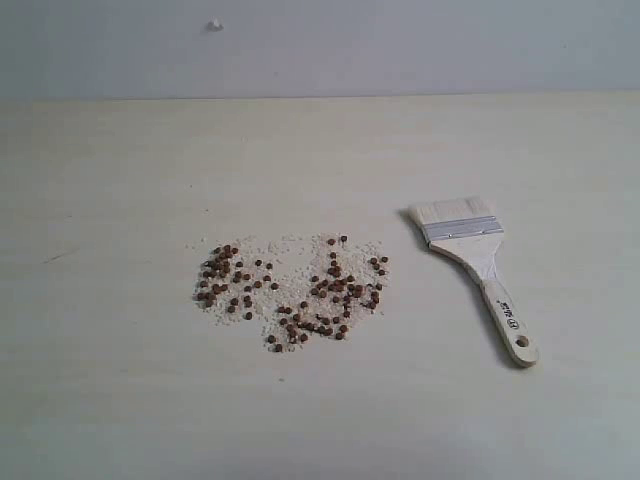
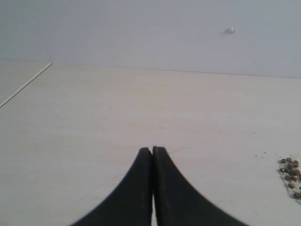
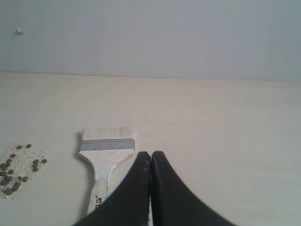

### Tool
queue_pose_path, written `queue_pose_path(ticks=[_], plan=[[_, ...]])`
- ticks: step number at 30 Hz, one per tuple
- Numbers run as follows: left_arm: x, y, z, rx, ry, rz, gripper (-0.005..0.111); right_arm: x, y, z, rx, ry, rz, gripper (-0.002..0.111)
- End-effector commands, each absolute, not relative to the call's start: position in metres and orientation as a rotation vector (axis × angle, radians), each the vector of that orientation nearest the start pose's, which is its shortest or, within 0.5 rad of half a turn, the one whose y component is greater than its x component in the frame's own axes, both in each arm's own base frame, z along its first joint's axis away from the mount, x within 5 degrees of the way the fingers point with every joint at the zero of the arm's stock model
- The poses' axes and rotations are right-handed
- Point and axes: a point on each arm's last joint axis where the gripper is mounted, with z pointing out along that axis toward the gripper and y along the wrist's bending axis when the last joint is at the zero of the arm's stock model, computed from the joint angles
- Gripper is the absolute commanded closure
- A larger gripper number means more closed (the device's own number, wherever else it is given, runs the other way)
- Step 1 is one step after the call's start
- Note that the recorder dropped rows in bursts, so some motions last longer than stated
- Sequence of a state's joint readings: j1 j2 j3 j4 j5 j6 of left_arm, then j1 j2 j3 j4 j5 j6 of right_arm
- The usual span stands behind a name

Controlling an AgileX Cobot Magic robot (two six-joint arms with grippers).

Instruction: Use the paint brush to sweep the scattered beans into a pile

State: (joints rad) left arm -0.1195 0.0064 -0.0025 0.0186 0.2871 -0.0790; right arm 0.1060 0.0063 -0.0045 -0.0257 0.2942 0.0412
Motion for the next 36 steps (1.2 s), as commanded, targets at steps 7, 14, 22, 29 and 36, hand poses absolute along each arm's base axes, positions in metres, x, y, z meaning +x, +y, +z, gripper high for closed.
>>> queue_pose_path(ticks=[7, 14, 22, 29, 36], plan=[[0.055, -0.006, 0.189, 0.047, 1.747, -0.129, 0.107, 0.056, 0.006, 0.205, -0.04, 1.569, 0.122, 0.108], [0.055, -0.006, 0.19, 0.048, 1.736, -0.129, 0.107, 0.056, 0.006, 0.213, -0.037, 1.49, 0.124, 0.108], [0.055, -0.006, 0.19, 0.048, 1.736, -0.129, 0.107, 0.054, 0.005, 0.224, 0.039, 1.366, 0.207, 0.108], [0.055, -0.006, 0.19, 0.048, 1.736, -0.129, 0.107, 0.048, 0.003, 0.243, 0.168, 1.136, 0.406, 0.108], [0.055, -0.006, 0.19, 0.048, 1.736, -0.129, 0.107, 0.036, 0.001, 0.267, 0.201, 0.899, 0.53, 0.108]])
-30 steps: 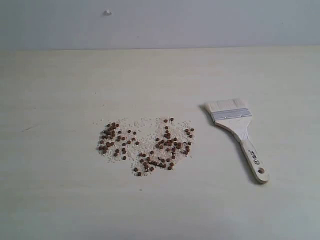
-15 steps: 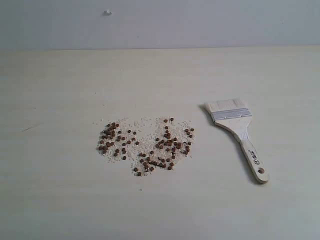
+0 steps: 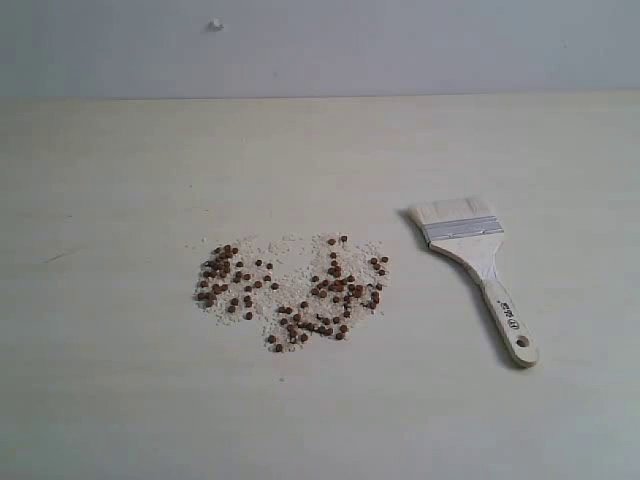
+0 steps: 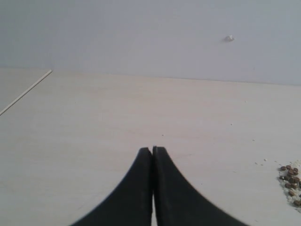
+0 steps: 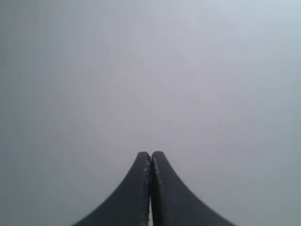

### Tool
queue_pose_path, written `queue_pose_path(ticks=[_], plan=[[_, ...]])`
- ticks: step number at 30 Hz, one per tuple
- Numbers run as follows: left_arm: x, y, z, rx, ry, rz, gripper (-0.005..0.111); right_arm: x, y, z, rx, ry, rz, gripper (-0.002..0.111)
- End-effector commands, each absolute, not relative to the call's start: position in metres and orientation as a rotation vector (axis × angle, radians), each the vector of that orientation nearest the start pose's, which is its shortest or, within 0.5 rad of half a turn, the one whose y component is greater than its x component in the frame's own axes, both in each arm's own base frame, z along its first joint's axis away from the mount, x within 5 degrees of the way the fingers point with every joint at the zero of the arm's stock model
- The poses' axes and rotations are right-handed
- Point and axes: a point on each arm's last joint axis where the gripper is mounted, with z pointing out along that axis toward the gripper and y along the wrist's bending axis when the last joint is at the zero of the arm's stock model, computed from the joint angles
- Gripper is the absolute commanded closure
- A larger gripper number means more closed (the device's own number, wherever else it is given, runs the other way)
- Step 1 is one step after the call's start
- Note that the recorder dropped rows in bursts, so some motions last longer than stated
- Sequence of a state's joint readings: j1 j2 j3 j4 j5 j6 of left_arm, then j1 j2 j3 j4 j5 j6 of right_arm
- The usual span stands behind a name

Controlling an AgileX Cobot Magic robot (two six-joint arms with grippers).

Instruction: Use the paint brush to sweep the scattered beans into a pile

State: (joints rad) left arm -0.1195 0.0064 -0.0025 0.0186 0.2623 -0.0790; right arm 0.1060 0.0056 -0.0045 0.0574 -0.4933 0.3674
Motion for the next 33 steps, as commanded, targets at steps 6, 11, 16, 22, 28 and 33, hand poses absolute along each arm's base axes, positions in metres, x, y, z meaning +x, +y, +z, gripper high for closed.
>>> queue_pose_path(ticks=[6, 11, 16, 22, 28, 33], plan=[[0.055, -0.006, 0.19, 0.048, 1.736, -0.129, 0.107, 0.037, 0.002, 0.299, 0.198, 0.971, 0.518, 0.108], [0.055, -0.006, 0.19, 0.048, 1.736, -0.129, 0.107, 0.095, 0.01, 0.328, 0.189, 1.48, 0.375, 0.108], [0.055, -0.006, 0.19, 0.048, 1.736, -0.129, 0.107, 0.179, 0.021, 0.359, 0.034, 1.95, 0.19, 0.108], [0.055, -0.006, 0.19, 0.048, 1.736, -0.129, 0.107, 0.282, 0.037, 0.312, -0.184, 2.797, 0.131, 0.108], [0.055, -0.006, 0.19, 0.048, 1.736, -0.129, 0.107, 0.309, 0.056, 0.235, -0.231, 3.072, -0.025, 0.108], [0.055, -0.006, 0.19, 0.048, 1.736, -0.129, 0.107, 0.316, 0.094, 0.198, -0.347, 3.072, -0.023, 0.108]])
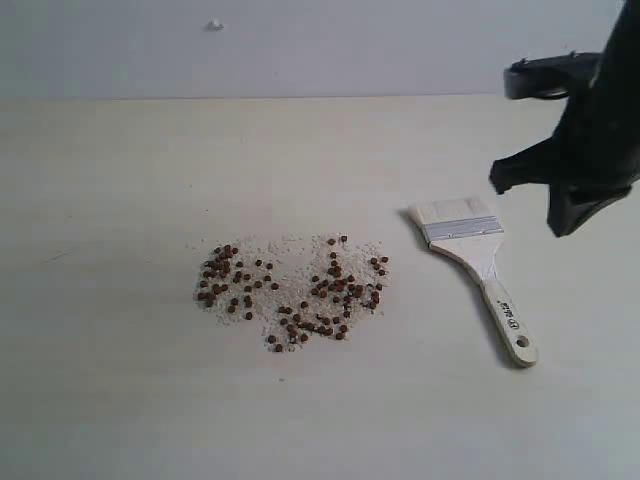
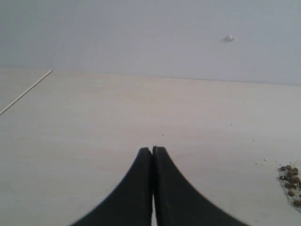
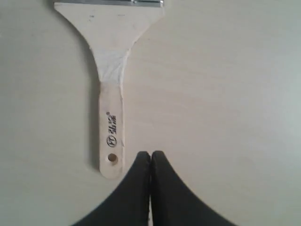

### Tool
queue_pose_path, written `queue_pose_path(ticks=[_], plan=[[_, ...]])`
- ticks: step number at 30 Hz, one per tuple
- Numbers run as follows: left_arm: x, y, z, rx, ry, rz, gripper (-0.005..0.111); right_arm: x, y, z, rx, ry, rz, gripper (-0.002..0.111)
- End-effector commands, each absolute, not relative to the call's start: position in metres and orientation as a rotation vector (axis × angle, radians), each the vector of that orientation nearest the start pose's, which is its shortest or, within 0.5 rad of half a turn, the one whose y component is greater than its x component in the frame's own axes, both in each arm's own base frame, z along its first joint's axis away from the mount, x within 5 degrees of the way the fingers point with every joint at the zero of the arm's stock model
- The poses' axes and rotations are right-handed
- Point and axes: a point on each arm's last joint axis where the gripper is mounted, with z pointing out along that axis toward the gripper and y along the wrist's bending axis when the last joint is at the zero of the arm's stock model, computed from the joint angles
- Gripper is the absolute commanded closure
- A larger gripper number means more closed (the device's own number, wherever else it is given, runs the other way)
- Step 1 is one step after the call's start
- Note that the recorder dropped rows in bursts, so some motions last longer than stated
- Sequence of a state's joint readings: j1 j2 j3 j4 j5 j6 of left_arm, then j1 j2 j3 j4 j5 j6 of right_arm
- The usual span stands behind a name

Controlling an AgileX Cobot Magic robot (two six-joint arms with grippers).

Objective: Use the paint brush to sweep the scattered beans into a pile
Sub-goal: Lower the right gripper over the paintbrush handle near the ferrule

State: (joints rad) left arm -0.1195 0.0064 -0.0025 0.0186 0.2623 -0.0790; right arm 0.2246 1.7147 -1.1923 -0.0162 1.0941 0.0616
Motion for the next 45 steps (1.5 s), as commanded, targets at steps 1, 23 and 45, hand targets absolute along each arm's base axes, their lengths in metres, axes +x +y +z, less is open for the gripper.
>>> queue_pose_path(ticks=[1, 23, 45], plan=[[0.055, -0.006, 0.19, 0.048, 1.736, -0.129, 0.107, 0.317, 0.101, 0.192, -0.373, 3.071, -0.019, 0.108], [0.054, -0.011, 0.19, 0.13, 1.734, -0.198, 0.107, 0.316, 0.112, 0.113, -0.378, 2.989, -0.002, 0.044], [0.054, -0.012, 0.19, 0.138, 1.733, -0.202, 0.107, 0.314, 0.089, 0.107, -0.227, 3.042, -0.026, 0.049]])
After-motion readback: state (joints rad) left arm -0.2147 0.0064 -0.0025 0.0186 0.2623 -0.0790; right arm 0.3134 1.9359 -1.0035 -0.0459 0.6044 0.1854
